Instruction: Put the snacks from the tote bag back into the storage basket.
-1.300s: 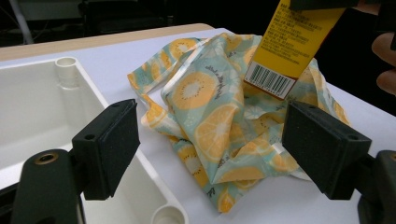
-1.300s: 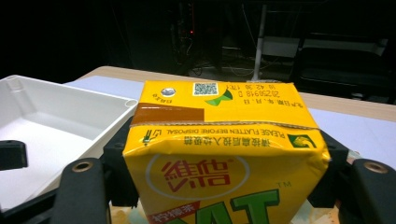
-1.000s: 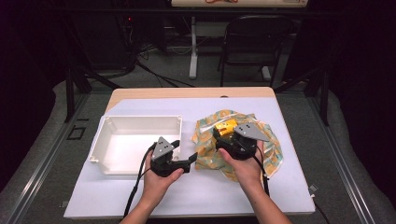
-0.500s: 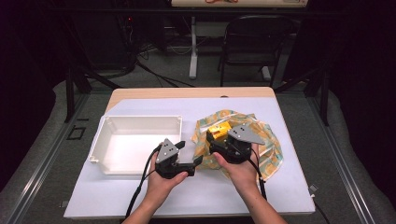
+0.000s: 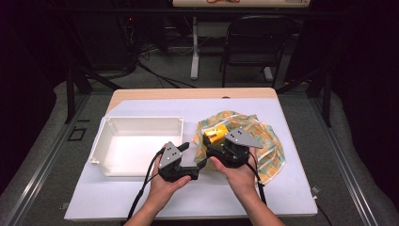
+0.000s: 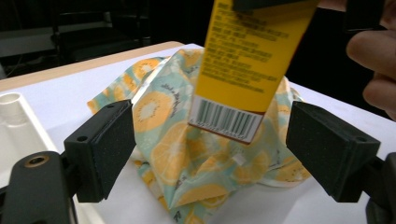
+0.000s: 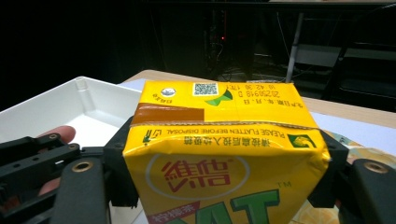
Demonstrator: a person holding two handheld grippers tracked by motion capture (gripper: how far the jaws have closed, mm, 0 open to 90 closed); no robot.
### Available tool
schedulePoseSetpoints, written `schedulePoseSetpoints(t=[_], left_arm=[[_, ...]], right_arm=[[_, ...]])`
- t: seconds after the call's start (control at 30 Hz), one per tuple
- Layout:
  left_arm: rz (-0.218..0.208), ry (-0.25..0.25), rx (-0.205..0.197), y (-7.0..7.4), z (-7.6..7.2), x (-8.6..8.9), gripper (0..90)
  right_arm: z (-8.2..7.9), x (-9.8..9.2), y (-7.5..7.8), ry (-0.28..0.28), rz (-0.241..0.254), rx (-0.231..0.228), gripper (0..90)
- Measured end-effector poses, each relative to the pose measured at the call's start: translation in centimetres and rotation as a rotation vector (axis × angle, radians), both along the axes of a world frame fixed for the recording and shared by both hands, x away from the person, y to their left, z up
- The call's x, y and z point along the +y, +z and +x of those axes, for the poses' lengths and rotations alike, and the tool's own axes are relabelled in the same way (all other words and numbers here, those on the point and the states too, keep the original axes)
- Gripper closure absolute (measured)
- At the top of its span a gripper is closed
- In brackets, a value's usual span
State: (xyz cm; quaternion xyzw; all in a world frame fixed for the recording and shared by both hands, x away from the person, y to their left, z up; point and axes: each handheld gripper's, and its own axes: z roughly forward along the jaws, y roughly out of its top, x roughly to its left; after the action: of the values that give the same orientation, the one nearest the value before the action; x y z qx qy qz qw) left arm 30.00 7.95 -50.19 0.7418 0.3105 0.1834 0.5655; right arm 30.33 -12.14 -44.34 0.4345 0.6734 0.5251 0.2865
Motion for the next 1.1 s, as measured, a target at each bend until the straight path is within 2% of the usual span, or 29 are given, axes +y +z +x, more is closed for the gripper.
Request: schedulePoseSetpoints(t=[0.03, 0.2, 0.4, 0.5, 0.57, 0.6, 0.7, 0.73, 0.8, 0.83, 0.87, 1.1], left_arm=[[-0.007, -0.022, 0.007, 0.0, 0.0, 0.0, 16.1], [-0.024, -0.037, 0.000, 0.0, 0.0, -0.1, 17.5], [-0.020, -0.040, -0.006, 0.1, -0.2, -0.2, 19.1], [-0.037, -0.039, -0.013, 0.1, -0.2, -0.3, 23.2], [-0.040, -0.058, -0.008, 0.1, -0.2, -0.2, 24.5], [-0.035, -0.042, -0.018, 0.1, -0.3, -0.3, 25.8], [-0.034, -0.053, -0.008, 0.2, -0.4, -0.3, 24.9], [-0.042, -0.042, -0.005, 0.2, -0.3, -0.3, 22.6], [-0.047, -0.040, -0.009, 0.2, -0.3, -0.2, 24.7], [-0.046, -0.041, -0.017, 0.3, -0.3, -0.1, 24.7], [-0.047, -0.036, -0.029, 0.3, -0.4, 0.0, 29.5], [-0.044, -0.008, -0.056, 0.4, -0.6, 0.0, 29.8]], right_arm=[[-0.1, 0.1, 0.0, 0.003, -0.002, 0.002, 29.1], [-0.4, 0.5, 0.1, 0.021, -0.006, 0.001, 29.1], [-0.9, 1.2, 0.2, 0.042, -0.002, 0.004, 29.1], [-1.3, 1.7, 0.2, 0.060, -0.005, 0.008, 29.1], [-1.4, 1.9, 0.2, 0.063, -0.004, 0.010, 29.1], [-1.6, 2.1, 0.2, 0.073, -0.007, 0.011, 29.1], [-1.7, 2.3, 0.2, 0.079, -0.007, 0.006, 29.1], [-1.9, 2.5, 0.2, 0.085, -0.004, 0.008, 29.1], [-1.9, 2.6, 0.2, 0.085, -0.005, 0.006, 29.1], [-2.0, 2.7, 0.2, 0.091, -0.004, 0.008, 29.1], [-2.1, 2.9, 0.2, 0.097, -0.010, 0.008, 29.1], [-2.4, 3.3, 0.3, 0.108, -0.009, 0.011, 29.1]])
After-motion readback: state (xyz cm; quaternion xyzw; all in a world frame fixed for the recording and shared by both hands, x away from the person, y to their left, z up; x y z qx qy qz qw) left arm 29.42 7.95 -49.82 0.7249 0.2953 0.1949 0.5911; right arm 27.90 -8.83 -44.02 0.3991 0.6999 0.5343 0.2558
